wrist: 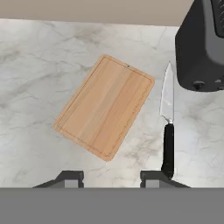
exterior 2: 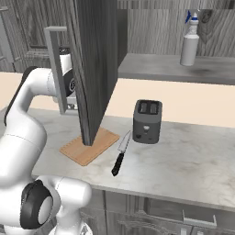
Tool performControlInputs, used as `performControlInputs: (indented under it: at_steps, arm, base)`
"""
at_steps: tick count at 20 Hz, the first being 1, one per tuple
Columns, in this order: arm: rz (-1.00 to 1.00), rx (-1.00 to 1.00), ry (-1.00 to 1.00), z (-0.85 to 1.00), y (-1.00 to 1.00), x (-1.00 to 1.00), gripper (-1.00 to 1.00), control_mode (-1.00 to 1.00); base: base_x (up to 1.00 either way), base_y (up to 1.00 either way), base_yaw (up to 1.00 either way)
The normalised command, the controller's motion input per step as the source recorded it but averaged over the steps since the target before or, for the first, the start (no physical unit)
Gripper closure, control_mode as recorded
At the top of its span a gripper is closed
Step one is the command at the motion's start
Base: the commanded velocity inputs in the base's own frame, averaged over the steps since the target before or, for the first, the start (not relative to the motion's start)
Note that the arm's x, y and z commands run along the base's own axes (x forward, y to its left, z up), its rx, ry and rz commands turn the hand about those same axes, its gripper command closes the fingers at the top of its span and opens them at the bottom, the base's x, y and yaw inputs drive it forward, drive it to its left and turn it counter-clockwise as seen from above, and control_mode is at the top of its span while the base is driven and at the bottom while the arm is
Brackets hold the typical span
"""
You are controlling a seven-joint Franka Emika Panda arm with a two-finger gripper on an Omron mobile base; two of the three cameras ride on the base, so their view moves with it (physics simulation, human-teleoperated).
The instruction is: Move the cutting board and knife to the sink. Then move spray from the cabinet to the counter.
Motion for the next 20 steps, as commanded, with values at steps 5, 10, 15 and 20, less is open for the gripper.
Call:
performControlInputs:
  at_steps: [5, 10, 15, 20]
  arm:
    - [0.0, 0.0, -0.06, 0.0, 0.03, -0.26, -1.0, -1.0]
    - [-0.02, 0.0, -0.01, -0.13, 0.2, -0.29, -1.0, -1.0]
    - [-0.03, 0.0, 0.0, -0.02, 0.12, -0.02, -1.0, -1.0]
    - [-0.03, 0.0, 0.0, -0.05, -0.02, -0.14, -1.0, -1.0]
  base:
    - [0.0, 0.0, 0.0]
    - [0.0, 0.0, 0.0]
    - [0.0, 0.0, 0.0]
    - [0.0, 0.0, 0.0]
